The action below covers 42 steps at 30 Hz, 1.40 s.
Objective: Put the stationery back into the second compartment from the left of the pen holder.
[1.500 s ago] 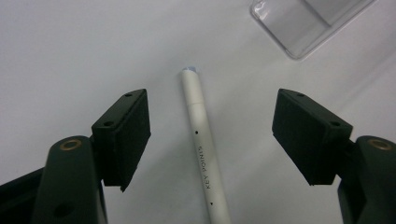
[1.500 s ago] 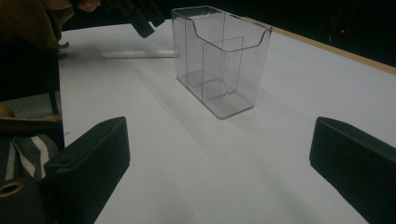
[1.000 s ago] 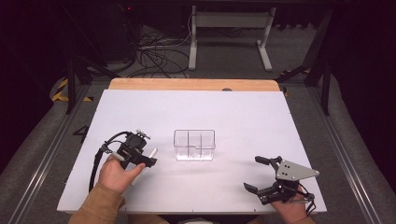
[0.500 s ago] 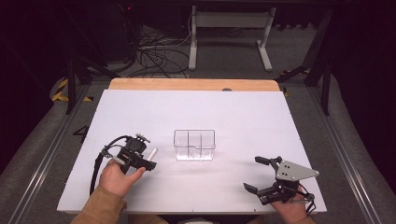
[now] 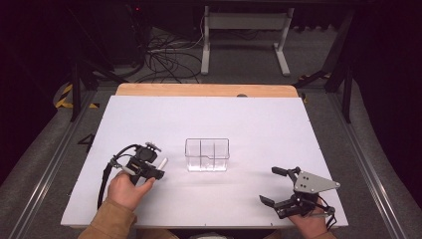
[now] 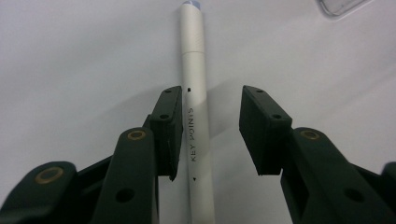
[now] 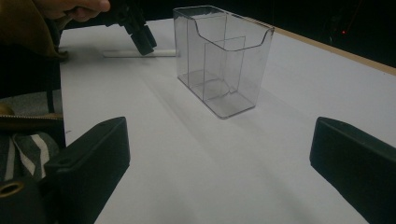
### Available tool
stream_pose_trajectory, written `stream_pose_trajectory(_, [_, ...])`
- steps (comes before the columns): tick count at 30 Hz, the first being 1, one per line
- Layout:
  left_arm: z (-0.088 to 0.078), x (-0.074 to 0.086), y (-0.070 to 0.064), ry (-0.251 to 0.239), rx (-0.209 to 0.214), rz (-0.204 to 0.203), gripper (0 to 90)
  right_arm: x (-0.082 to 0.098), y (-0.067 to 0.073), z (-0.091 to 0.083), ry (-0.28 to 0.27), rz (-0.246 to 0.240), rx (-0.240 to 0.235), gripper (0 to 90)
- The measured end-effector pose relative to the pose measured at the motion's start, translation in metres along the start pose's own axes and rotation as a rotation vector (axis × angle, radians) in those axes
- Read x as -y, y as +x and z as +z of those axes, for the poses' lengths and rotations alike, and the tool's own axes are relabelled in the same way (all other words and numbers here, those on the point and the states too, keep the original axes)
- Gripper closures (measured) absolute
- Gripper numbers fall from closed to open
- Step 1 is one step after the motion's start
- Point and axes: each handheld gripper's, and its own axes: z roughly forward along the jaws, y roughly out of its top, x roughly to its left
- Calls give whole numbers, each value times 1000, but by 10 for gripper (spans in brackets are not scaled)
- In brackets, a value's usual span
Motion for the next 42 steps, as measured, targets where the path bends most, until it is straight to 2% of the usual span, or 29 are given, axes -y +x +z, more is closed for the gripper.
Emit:
stream_pose_trajectory(6, [5, -2, -1, 24, -35, -5, 641, 0, 0, 0, 1, -1, 0, 54])
stream_pose_trajectory(10, [7, -3, -1, 34, -21, -10, 657, 0, 0, 0, 3, -2, 0, 53])
stream_pose_trajectory(13, [8, -3, 0, 41, -26, -20, 664, 0, 0, 0, 3, -2, -2, 53])
stream_pose_trajectory(20, [9, -3, 0, 35, -42, -47, 712, 0, 0, 0, 2, -2, -3, 53])
stream_pose_trajectory(29, [10, -3, -1, 34, -66, -62, 778, 0, 0, 0, 2, -3, -3, 53])
stream_pose_trajectory(42, [8, -4, -2, 35, -78, -58, 785, 1, 0, 1, 6, -4, -6, 53])
